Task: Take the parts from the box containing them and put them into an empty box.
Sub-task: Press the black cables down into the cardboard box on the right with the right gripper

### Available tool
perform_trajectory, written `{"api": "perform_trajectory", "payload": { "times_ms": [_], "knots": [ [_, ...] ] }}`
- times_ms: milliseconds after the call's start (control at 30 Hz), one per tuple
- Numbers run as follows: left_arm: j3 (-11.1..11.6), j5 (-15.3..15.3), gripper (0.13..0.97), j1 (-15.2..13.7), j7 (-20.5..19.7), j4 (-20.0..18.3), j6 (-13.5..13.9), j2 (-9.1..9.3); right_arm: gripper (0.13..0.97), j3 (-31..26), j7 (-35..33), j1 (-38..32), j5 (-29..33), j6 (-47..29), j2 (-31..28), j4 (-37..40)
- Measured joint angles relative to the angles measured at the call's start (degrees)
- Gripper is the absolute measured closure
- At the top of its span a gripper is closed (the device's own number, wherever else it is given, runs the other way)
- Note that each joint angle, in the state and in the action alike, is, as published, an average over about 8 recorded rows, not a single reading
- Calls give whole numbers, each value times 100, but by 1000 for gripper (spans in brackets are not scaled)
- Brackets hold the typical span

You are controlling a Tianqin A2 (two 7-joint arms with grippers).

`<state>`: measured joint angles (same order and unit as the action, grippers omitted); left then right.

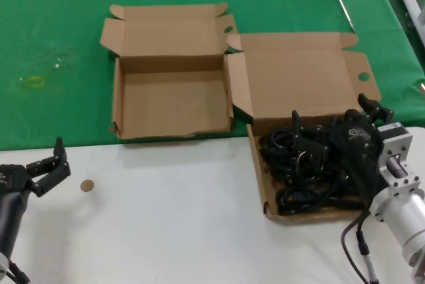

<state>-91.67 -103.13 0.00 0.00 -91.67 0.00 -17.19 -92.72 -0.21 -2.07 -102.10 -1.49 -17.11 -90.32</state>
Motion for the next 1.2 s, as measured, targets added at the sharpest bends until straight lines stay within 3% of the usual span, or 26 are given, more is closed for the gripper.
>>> {"api": "perform_trajectory", "payload": {
  "times_ms": [1033, 1200],
  "knots": [
    [0, 0, 144, 0, 0, 0, 0, 0, 129, 0, 0, 0, 0, 0, 0, 0],
    [0, 0, 194, 0, 0, 0, 0, 0, 129, 5, -24, -2, 20, -12, -1, 6]
  ]
}}
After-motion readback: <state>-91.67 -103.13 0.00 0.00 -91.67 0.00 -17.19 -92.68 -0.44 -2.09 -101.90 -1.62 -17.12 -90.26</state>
